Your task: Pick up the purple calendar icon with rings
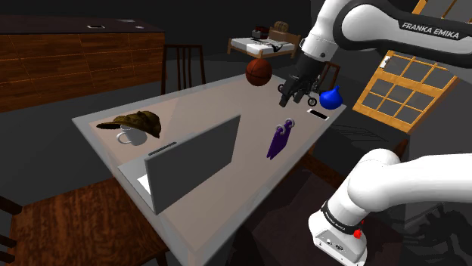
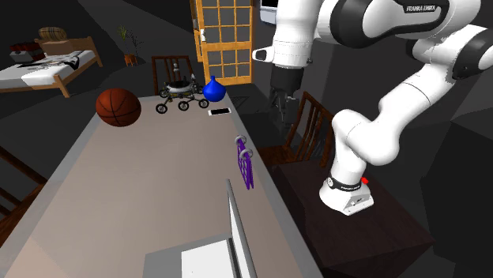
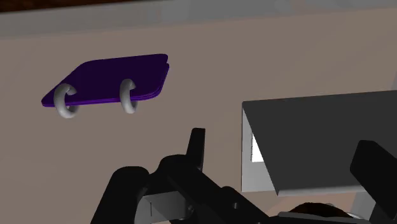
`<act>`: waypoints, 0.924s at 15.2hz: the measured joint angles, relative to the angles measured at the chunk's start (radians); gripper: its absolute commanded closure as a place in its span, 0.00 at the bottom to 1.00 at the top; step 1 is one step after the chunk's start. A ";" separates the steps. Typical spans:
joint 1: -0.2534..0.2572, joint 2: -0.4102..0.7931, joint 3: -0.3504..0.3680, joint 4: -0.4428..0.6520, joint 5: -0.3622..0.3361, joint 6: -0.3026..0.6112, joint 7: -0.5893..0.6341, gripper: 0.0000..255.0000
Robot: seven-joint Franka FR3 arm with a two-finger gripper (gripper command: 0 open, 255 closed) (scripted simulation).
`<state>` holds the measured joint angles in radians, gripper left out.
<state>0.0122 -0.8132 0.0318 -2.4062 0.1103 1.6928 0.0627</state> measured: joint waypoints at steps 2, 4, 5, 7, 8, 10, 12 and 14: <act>-0.004 0.007 -0.007 -0.002 -0.002 0.009 -0.005 0.00; -0.022 0.017 -0.044 -0.028 -0.016 0.039 -0.034 0.00; -0.030 0.033 -0.060 -0.033 -0.021 0.057 -0.046 0.00; -0.047 0.063 -0.095 -0.038 -0.030 0.087 -0.070 0.00; -0.057 0.081 -0.117 -0.042 -0.036 0.105 -0.087 0.00; -0.072 0.120 -0.153 -0.053 -0.043 0.150 -0.114 0.00; -0.087 0.156 -0.189 -0.056 -0.048 0.183 -0.141 0.00; -0.099 0.206 -0.226 -0.058 -0.050 0.227 -0.171 0.00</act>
<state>-0.0869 -0.6070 -0.1946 -2.4640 0.0607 1.9203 -0.1079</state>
